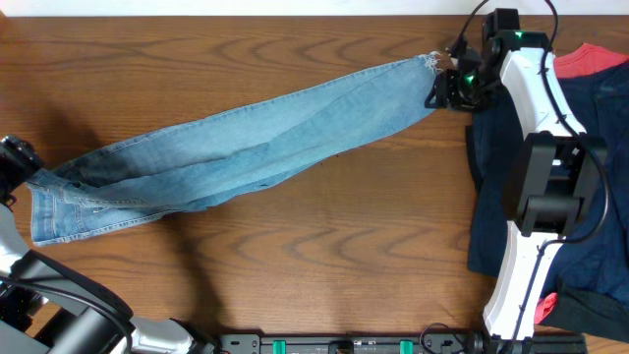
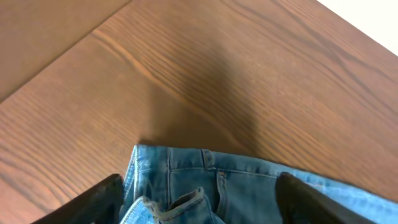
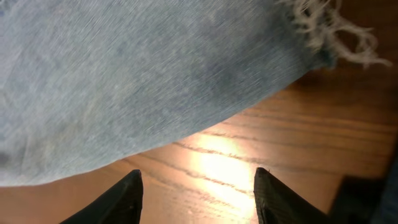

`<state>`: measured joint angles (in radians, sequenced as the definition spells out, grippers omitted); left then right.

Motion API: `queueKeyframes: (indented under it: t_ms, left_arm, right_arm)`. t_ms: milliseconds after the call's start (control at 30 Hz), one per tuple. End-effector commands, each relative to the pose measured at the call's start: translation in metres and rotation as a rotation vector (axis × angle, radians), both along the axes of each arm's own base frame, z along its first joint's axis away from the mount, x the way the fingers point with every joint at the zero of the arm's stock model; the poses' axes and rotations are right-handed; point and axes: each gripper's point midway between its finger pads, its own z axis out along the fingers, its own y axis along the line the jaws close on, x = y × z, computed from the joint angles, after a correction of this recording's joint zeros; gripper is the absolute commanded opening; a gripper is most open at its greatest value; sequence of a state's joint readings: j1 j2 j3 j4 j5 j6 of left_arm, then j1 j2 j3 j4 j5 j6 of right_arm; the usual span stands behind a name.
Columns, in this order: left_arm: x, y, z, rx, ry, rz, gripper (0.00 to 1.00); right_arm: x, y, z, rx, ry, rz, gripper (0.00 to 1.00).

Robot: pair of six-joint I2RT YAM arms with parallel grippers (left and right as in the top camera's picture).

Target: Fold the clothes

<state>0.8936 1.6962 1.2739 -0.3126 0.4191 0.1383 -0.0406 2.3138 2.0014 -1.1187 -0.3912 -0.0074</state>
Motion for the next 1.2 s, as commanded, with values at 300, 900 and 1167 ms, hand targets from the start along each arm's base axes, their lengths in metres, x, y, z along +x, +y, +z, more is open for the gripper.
queueKeyframes:
  t_ms: [300, 900, 1167]
  left_arm:
    - [0.005, -0.025, 0.041, -0.07, -0.121, -0.037, 0.59]
    - [-0.057, -0.103, 0.121, -0.166, -0.171, 0.062, 0.65]
    - [-0.07, -0.119, 0.111, -0.228, -0.117, 0.071, 0.77]
  right_arm:
    - [-0.04, 0.124, 0.044, 0.321, -0.038, 0.354, 0.28]
    - [-0.06, 0.212, -0.068, -0.147, 0.128, 0.092, 0.01]
    - [-0.03, 0.113, -0.089, -0.418, 0.12, -0.148, 0.01]
